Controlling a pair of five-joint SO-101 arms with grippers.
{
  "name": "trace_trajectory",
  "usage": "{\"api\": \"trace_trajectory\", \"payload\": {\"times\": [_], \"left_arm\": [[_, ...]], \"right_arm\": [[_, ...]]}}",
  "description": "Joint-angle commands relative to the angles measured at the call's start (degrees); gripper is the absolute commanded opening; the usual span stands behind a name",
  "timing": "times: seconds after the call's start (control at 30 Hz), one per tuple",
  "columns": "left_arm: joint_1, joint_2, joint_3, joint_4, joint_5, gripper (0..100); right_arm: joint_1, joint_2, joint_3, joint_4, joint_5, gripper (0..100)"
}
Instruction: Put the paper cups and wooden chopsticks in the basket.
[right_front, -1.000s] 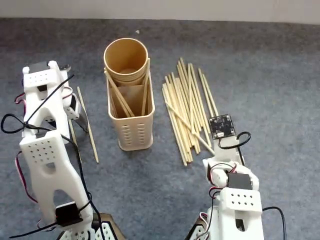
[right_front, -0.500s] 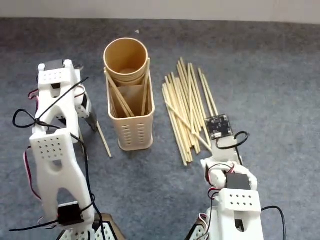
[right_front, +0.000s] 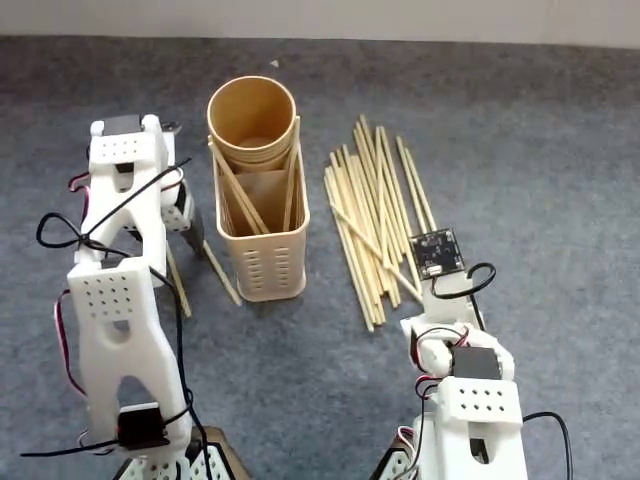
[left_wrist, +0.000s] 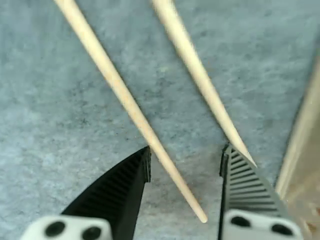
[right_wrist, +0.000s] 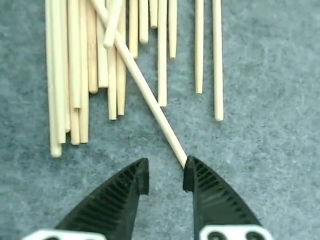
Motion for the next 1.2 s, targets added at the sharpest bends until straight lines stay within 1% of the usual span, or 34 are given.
{"api": "trace_trajectory", "payload": {"times": [0.0, 0.17, 0.33, 0.63, 0.73, 0.87, 0.93, 1.17], "left_arm": [[2.68, -4.79, -4.88, 0.62, 0.88, 25], [4.00, -7.69, -5.41, 0.44, 0.88, 25], [5.32, -7.69, -5.14, 0.35, 0.97, 25], [2.33, 4.44, -5.58, -0.62, 0.88, 25], [0.48, 6.20, -5.58, -0.62, 0.62, 25], [-3.47, 3.12, -5.58, -0.53, 0.26, 25], [-4.97, 0.22, -5.58, -0.44, -1.58, 25], [-8.48, -6.29, -5.32, -0.44, -2.64, 25]], "right_arm": [[-0.57, -0.92, -0.13, -0.66, -0.62, 13.0], [-0.57, -0.84, -0.13, -0.66, -0.62, 13.0], [-0.57, -0.84, -0.04, -0.66, -0.62, 13.0], [-0.57, -0.84, 0.92, -0.75, -0.62, 13.0], [-0.57, -0.84, 0.92, -0.75, -0.62, 13.0], [-0.57, -0.84, 0.92, -0.75, -0.62, 13.0], [-0.66, -0.84, 0.92, -0.75, -0.62, 13.0], [-0.66, -0.84, 1.01, -0.75, -0.62, 13.0]]}}
